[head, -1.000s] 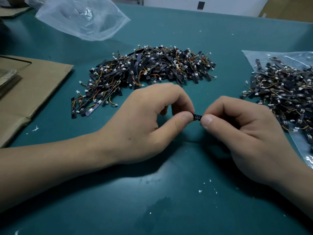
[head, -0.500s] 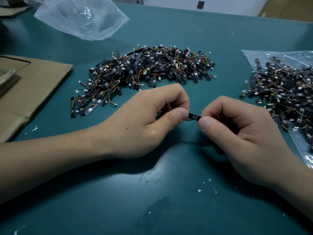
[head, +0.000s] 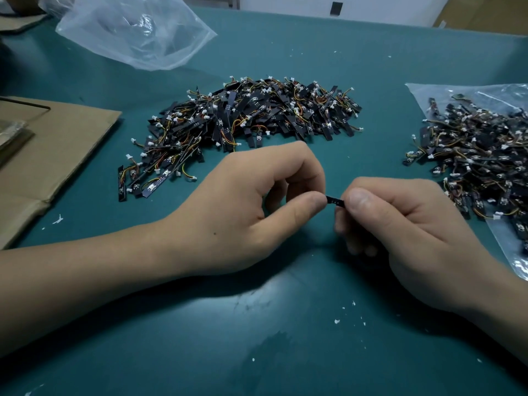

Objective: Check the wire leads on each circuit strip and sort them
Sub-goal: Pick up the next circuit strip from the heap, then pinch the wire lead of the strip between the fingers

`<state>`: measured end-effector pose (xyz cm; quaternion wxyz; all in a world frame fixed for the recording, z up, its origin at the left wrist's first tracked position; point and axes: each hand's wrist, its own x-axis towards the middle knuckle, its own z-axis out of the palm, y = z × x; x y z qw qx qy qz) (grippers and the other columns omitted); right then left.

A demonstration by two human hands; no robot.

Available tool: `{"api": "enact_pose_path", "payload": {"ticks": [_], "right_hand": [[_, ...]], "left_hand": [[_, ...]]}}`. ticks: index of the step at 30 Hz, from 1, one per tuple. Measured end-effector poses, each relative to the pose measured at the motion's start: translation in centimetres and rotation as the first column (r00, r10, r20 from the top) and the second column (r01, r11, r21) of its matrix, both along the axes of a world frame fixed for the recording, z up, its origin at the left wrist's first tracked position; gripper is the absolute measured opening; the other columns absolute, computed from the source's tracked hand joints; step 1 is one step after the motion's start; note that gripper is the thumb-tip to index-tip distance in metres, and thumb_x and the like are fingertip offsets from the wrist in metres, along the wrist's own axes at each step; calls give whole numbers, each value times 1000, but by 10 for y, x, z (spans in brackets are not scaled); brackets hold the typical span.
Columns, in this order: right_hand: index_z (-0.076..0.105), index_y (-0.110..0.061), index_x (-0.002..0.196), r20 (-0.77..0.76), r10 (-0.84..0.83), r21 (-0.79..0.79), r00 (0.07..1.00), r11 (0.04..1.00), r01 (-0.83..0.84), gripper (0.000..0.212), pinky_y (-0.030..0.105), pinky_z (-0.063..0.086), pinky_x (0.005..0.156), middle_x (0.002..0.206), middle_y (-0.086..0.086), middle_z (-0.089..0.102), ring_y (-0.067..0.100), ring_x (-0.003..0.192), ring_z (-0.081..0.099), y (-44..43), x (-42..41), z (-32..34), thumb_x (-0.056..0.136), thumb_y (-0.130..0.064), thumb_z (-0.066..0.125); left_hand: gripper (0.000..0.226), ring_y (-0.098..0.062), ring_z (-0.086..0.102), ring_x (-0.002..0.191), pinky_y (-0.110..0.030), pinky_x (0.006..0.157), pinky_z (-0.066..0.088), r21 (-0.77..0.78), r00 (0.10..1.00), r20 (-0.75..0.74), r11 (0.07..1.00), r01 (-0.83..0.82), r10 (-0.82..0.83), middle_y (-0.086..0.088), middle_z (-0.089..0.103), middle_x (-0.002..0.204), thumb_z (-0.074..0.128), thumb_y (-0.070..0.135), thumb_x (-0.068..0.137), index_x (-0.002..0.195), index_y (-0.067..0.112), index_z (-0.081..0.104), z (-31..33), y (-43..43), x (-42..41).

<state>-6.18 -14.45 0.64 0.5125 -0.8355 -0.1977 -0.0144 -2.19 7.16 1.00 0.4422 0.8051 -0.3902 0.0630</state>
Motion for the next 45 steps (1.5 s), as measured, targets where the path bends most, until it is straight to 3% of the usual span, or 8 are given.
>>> {"api": "enact_pose_path", "payload": {"ticks": [6,9,14,23,28,35,40,45], "right_hand": [[62,-24,79,44,-2,-37,999,999,4,24,31,43,49,62,5,58,13,50,50,-1,0,0,95,-40,54],[63,-24,78,77,-1,-45,997,999,4,24,26,41,49,59,0,55,12,50,48,-1,0,0,95,-37,55],[65,-24,84,60,-9,-38,998,999,12,27,35,45,51,68,0,64,17,53,54,0,0,-1,98,-41,50],[67,-21,89,326,-54,-239,944,961,138,21,7,37,64,72,-20,60,-3,66,56,2,0,-3,104,-29,53],[64,-26,83,162,-53,-186,985,979,83,33,18,40,55,68,-8,64,11,59,58,3,0,-1,104,-40,43],[61,-27,82,171,-36,-160,985,985,64,23,19,36,53,63,-1,55,13,54,48,1,0,-2,100,-37,51],[65,-23,87,161,-32,-130,986,990,54,27,17,37,55,67,-3,59,9,56,51,1,0,-2,102,-37,48],[60,-26,72,86,-28,-114,996,993,38,42,19,39,54,60,-5,60,12,55,56,1,1,-1,104,-40,38]], "left_hand": [[16,-23,55,63,-38,60,44,29,1000,-19,1000,-9,10,8,59,75,60,30,99,92,16,63,0,1,-2],[20,-19,55,60,-31,56,44,83,999,-43,996,-17,21,7,59,70,60,32,99,87,16,66,-1,0,-1],[28,-14,53,63,-29,59,42,113,998,45,992,-53,48,4,58,66,56,26,101,79,13,65,-2,-1,0],[27,-14,52,56,-21,54,38,100,991,-129,995,-11,24,5,55,59,55,26,100,75,28,65,2,0,-1],[25,-12,51,56,-18,55,37,88,991,-128,996,-16,27,4,57,62,56,24,100,77,18,66,2,0,-1],[16,-7,46,51,-13,53,34,64,986,-165,998,-1,12,8,56,62,64,17,96,80,15,63,2,0,-1],[16,-21,54,59,-35,57,43,41,998,-59,999,-11,13,-1,60,65,65,16,96,81,11,66,2,1,0],[11,-20,56,64,-36,60,46,44,1000,-18,999,-22,23,5,62,72,67,19,96,87,14,69,0,0,0]]}}
